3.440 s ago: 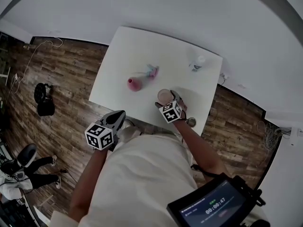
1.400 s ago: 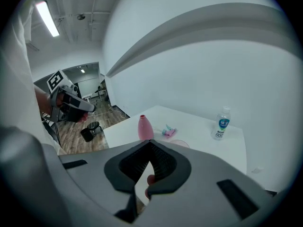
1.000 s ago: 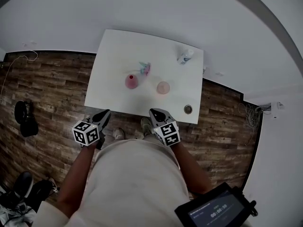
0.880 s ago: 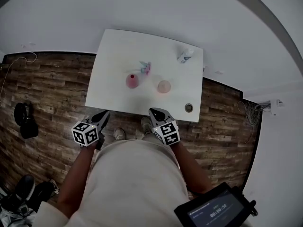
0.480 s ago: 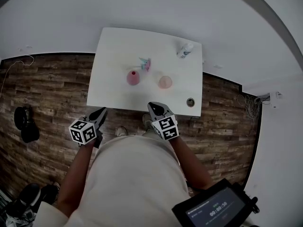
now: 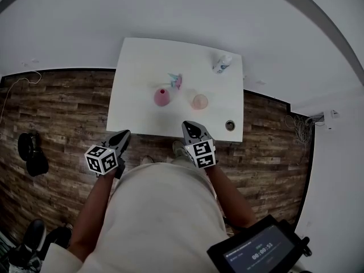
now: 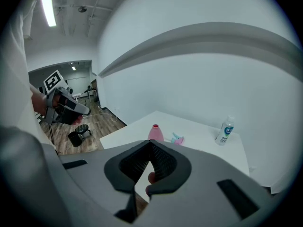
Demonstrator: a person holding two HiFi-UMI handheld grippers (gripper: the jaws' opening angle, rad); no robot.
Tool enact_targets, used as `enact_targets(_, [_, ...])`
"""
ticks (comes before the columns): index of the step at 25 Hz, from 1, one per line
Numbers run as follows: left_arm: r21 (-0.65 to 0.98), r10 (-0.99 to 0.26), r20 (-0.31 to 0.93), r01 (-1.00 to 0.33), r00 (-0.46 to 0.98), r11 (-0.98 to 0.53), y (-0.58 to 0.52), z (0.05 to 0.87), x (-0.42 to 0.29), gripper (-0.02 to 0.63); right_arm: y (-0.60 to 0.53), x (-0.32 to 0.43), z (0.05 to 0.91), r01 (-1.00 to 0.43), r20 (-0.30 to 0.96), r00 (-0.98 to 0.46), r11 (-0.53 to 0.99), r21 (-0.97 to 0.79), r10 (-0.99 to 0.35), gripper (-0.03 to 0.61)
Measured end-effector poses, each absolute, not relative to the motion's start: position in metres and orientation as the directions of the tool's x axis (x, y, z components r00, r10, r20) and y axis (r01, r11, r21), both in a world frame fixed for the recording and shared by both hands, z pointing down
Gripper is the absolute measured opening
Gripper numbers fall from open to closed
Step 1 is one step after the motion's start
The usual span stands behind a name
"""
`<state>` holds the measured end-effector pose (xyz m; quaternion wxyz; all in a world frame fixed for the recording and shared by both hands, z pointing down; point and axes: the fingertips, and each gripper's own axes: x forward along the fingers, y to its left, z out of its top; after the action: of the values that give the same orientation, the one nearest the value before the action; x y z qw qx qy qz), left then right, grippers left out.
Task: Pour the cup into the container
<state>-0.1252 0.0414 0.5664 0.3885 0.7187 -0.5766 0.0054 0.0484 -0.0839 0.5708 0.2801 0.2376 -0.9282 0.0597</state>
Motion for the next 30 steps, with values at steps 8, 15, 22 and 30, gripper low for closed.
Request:
enact_targets(8, [0.556,-0.821,0.454,-0.83,0.346,-0.042,0.058,0.57,-0.131,0.009,-0.084,0.061,0.56,-0.564,0.467,-0.726,0.826,0.015,-0.505,0.006])
enact_targets(15, [0.556,-0.82,0.446,-0.829,0.357,-0.059,0.086,0.576,-0.136,0.009,-0.07,0.079,0.558,-0.645,0.428,-0.686,0.764,0.017,-0.589,0.1])
enact_targets(22, [0.527,-0.835,0.442,-0.848,0.326,-0.052,0.098,0.578,-0.146,0.009,-0.056,0.089,0.539,-0.731,0.384,-0.598,0.675,0.099,-0.704,0.109])
enact_targets(30, [0.347,-0.886,0.386,-0.931,0.256,-0.118,0.084,0.521,-0.139,0.009,-0.026,0.058,0.472,-0.678,0.225,-0.661,0.698,0.231,-0.716,0.181])
